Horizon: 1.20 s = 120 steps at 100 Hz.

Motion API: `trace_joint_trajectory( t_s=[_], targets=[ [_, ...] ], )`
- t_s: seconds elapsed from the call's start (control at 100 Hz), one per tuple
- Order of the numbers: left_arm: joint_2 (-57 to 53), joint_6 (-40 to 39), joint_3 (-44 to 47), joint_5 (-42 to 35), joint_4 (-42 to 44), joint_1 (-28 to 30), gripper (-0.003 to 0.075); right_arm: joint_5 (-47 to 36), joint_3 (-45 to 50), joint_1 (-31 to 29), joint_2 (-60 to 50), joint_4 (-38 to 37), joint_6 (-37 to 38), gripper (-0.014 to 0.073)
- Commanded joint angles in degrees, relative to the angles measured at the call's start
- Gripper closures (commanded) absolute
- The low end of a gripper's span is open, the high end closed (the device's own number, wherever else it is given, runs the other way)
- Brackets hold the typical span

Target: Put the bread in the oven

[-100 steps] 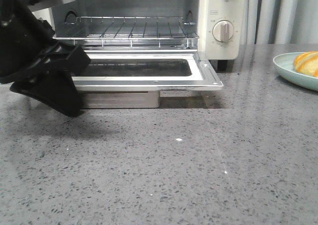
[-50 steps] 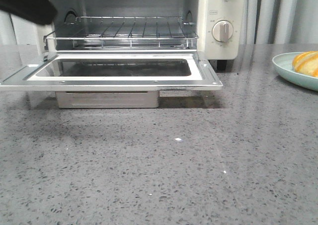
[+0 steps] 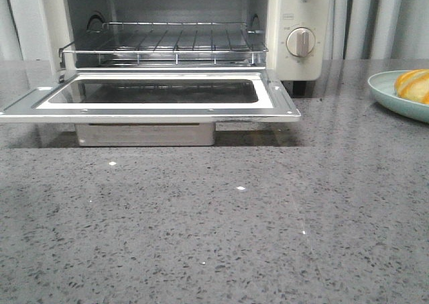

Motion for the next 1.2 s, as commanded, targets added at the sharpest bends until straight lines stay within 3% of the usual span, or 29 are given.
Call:
trace_joint_trajectory(
  t_s=[0.0,0.19,0.39,0.54,0.71,0.81,0.88,1.0,1.19],
  targets=[
    [-2.0,-0.3,-1.8,-2.2,-1.4,0.0,0.0741,-0.1,-6.8,0.0,5.5,-0.6,-0.9,0.0316],
    [-3.7,-0.3,-1.8,-1.6,-1.7,0.0,0.0741,2.5,-14.4,0.0,15.0,-4.2,-0.2,0.0316],
    [-3.8,-0.3,-1.8,-0.6,-1.7,0.0,0.0741,3.3,-15.1,0.3,18.3,-13.2,2.0,0.0291],
    [-3.8,-0.3,-1.8,-1.5,-1.7,0.0,0.0741,4.9,-15.1,1.4,20.6,-12.9,2.0,0.017],
    [-3.8,-0.3,-1.8,-1.6,-1.7,0.0,0.0741,6.4,-14.8,3.6,23.5,-12.8,2.0,0.0184],
    [-3.8,-0.3,-1.8,-1.6,-1.8,0.0,0.0741,7.9,-14.8,4.3,25.8,-12.6,2.0,0.0238],
    [-3.8,-0.3,-1.8,-1.5,-2.2,0.0,0.0741,9.2,-14.8,4.3,26.9,-12.6,2.5,0.0341],
    [-3.8,-0.3,-1.8,-0.8,-2.8,0.0,0.0741,8.7,-15.1,4.3,26.2,-12.6,2.7,0.0667],
    [-3.8,-0.3,-1.8,-0.7,-2.8,0.0,0.0741,5.9,-18.6,4.3,17.0,-12.9,2.8,0.0645]
  ],
)
